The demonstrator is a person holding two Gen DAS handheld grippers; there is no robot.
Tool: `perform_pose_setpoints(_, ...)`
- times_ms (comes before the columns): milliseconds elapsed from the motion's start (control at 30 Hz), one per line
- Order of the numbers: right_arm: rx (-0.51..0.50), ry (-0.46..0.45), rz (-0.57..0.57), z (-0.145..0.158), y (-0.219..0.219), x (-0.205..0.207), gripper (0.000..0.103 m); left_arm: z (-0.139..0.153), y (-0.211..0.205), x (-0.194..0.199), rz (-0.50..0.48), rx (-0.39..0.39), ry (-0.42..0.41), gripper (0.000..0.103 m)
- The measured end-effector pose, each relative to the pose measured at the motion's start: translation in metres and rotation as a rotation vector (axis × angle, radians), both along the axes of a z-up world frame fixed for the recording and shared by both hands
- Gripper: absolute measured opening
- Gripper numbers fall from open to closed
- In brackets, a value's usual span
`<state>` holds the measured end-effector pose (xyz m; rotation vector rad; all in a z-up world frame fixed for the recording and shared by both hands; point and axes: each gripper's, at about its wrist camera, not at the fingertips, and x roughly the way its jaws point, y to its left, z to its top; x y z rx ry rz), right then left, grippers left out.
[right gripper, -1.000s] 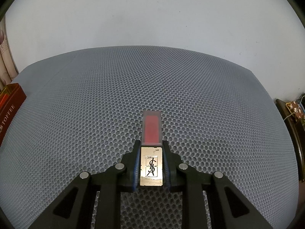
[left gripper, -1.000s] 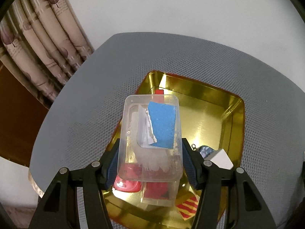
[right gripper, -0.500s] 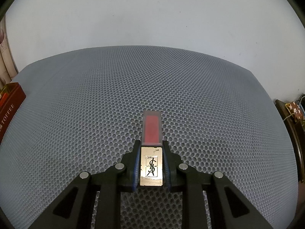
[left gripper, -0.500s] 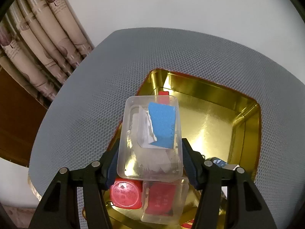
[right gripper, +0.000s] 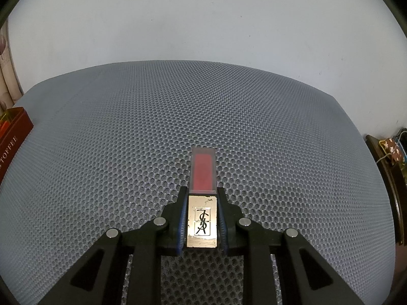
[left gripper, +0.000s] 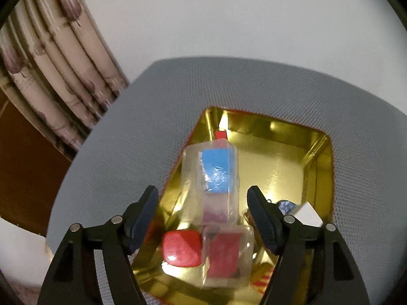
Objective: Organize rigid objects
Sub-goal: 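Carry the clear blue-lidded box into the gold tin and open the left tool, then carry the gold lipstick into the gold tin and open the right tool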
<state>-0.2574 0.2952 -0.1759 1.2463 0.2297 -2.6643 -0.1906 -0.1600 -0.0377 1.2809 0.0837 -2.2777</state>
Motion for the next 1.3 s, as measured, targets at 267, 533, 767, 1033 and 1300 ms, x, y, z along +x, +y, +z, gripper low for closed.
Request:
perform_pose_setpoints(267,0.019,0.005,0.0,-0.003,-0.001,0.0,0.022,0.027,0.016,0.06,-0.02,-0.087,0.102,0.082)
perform_pose_setpoints(533,0.012,0.004,0.0,-0.005,0.004,-0.003,0.021,0.011,-0.001,0.107,0.047,-0.066,0.118,0.084)
perform_pose_setpoints(767,-0.01,-0.016,-0.049,-0.006,0.01,-0.007,0.021,-0.001,-0.01,0.108,0.055,-0.047,0.109,0.084)
perform_pose_setpoints(1033,-0.029,-0.03,-0.101,-0.005,0.001,-0.006,0.02,0.003,-0.013,0.108,0.05,-0.029,0.114,0.086)
perform_pose_setpoints(1300,-0.06,-0.032,-0.036,0.005,-0.02,0.003,0.02,0.002,-0.01,0.109,0.073,-0.01,0.115,0.086)
